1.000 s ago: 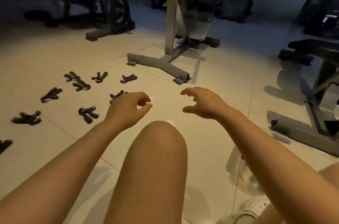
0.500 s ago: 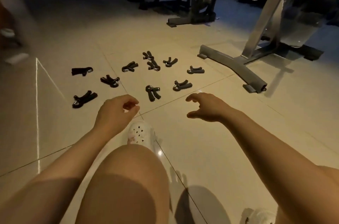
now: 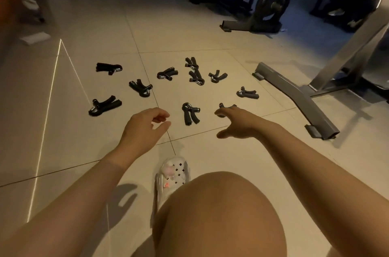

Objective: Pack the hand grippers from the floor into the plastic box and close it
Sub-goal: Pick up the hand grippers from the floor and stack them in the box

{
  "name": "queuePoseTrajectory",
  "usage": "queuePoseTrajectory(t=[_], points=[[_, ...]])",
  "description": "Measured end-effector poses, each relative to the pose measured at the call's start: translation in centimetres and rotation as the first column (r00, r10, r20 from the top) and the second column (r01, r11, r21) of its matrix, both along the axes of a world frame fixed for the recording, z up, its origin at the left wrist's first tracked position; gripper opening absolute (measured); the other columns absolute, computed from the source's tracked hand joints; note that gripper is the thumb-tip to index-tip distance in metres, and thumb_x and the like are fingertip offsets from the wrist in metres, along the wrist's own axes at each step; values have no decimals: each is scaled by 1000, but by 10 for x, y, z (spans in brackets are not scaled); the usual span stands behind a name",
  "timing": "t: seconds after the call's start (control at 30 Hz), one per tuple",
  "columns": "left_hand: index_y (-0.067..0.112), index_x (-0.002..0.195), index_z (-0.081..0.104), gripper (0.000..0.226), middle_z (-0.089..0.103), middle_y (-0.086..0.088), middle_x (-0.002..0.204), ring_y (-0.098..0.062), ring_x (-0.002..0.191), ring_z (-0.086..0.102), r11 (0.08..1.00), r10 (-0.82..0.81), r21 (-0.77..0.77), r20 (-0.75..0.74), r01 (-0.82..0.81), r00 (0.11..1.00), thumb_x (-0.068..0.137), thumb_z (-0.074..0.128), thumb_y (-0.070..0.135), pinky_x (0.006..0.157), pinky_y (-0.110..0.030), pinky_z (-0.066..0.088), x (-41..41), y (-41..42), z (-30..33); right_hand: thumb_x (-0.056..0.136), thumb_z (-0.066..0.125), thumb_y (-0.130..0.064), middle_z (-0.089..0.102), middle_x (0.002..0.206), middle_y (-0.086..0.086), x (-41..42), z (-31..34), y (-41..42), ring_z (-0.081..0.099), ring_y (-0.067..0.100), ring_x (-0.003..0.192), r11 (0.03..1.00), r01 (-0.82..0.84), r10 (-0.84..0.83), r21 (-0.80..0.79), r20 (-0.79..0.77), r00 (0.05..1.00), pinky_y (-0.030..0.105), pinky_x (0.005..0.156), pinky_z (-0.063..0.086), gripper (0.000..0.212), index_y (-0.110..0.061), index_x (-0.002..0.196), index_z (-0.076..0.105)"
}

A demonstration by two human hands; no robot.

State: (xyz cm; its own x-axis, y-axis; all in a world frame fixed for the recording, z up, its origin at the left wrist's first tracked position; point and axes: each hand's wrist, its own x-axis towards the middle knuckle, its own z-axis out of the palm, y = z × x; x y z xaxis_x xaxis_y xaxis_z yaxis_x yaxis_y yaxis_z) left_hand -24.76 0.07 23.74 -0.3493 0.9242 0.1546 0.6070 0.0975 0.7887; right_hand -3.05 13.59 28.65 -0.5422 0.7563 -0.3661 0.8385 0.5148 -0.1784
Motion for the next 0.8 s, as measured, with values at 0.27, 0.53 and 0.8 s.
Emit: queuePoseTrajectory(t=[0.27,0.53,0.8], points=[[24,108,64,21,63,7,101,-8,96,57,997,-70,-40,-21,69,997,87,64,25,84,-24,46,-19,81,-15,81,71,-39,35,142,7,-19,-23,73,42,28,125,997,66,-65,-44,37,997,42,103,39,74,-26,143,32],[24,111,62,25,60,5,108,-10,102,54,964,-174,-208,-20,166,985,87,64,23,87,-24,41,-8,206,-85,81,71,-35,22,153,6,6,-97,182,31,27,136,967,201,-202,-158,8,979,39,110,32,79,-26,146,28],[24,120,58,32,54,4,118,-17,111,49,906,-240,-366,-33,211,970,88,62,22,85,-23,33,-3,295,-179,85,66,-36,14,156,8,31,-194,275,22,33,139,887,393,-375,-241,119,919,40,110,28,81,-26,150,18]])
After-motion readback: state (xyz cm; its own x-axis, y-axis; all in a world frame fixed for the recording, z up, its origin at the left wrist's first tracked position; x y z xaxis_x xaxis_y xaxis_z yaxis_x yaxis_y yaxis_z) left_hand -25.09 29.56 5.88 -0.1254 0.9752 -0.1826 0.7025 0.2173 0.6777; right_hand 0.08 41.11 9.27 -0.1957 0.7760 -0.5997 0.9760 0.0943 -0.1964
